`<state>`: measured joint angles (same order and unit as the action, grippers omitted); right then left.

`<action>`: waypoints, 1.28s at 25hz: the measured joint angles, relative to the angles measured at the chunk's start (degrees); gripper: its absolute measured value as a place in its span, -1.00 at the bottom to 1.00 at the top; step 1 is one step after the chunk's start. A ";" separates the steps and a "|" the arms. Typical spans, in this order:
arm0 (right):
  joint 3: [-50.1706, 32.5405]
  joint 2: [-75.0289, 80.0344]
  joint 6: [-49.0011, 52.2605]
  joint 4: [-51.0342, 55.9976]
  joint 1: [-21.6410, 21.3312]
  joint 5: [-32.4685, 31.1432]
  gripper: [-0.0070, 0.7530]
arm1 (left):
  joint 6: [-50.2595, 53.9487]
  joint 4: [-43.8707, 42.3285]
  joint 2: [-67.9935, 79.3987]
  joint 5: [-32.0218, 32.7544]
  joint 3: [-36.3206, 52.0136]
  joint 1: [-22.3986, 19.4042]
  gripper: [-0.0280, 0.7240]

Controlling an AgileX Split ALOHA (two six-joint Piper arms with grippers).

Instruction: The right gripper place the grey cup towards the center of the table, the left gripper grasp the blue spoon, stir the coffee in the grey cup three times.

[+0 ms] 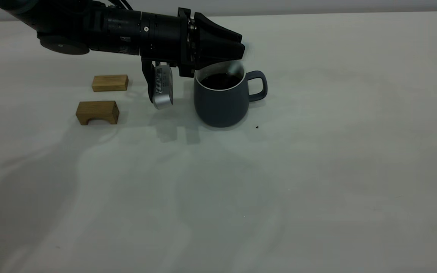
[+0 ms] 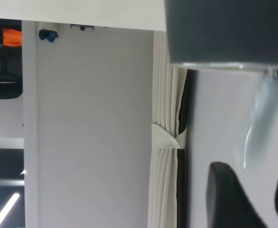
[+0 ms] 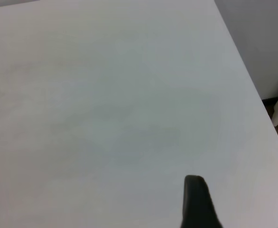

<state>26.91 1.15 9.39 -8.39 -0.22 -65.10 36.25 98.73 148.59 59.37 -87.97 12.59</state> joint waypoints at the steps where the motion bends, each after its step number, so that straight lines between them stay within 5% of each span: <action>1: 0.00 0.00 0.00 0.00 0.00 0.00 0.36 | 0.00 0.00 0.00 0.17 0.00 0.00 0.10; 14: 0.00 0.00 0.00 0.00 0.00 0.00 0.36 | -1.69 -0.86 -4.06 4.19 -0.05 -0.23 0.23; 23: 0.00 0.00 0.00 0.00 0.00 0.00 0.36 | -26.14 -15.61 -18.18 4.52 -0.05 -2.25 0.23; 32: 0.00 0.00 0.00 0.00 0.00 0.00 0.36 | -37.77 -18.94 -32.26 7.26 -0.05 -2.25 0.23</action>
<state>26.91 1.15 9.39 -8.39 -0.22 -65.10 -1.52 79.79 116.33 66.63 -88.02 10.35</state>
